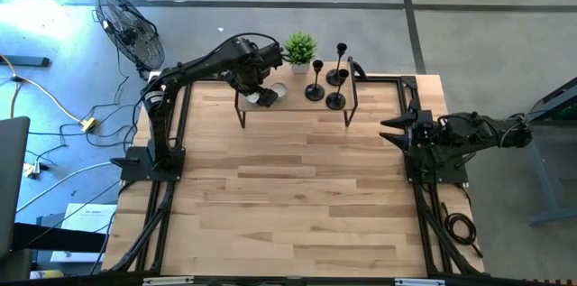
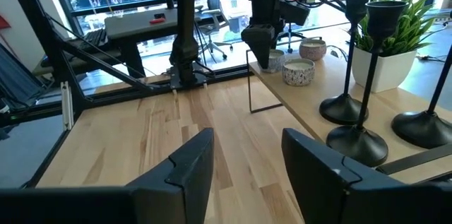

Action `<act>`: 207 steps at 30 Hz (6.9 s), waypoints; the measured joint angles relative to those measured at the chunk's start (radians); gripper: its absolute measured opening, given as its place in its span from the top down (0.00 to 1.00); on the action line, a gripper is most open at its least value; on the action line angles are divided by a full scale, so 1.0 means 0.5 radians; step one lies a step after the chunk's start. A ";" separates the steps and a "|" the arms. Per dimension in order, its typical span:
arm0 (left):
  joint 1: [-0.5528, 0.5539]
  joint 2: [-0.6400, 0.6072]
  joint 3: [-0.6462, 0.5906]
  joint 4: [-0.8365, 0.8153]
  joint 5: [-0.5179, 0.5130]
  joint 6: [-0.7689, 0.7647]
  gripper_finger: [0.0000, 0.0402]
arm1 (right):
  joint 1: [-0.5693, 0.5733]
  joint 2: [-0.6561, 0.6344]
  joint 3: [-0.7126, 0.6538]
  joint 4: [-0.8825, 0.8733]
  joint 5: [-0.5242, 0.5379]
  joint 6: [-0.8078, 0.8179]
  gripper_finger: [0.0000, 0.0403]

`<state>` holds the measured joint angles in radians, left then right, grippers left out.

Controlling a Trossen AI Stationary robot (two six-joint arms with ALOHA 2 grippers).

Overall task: Pick & Place candle stick holders
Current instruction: Put the light blue scented candle on the shelf, then return to Home Position

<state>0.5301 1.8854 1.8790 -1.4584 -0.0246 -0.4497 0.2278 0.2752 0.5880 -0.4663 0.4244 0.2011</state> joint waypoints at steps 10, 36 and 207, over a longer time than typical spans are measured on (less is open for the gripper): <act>0.000 -0.001 0.180 -0.031 0.137 -0.004 0.18 | 0.000 0.000 0.000 0.002 -0.029 0.018 0.60; -0.501 -0.118 0.927 0.292 0.406 -0.066 0.21 | 0.001 -0.001 0.000 0.430 -0.496 -0.033 0.66; -1.558 -3.736 -3.730 3.021 -0.543 0.209 1.00 | 0.042 -0.543 -1.030 0.824 -0.740 -0.049 1.00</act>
<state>-0.2489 0.0174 0.0139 0.0521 -0.2962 -0.3454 0.2486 0.0037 0.0731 -0.0541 0.0543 0.1766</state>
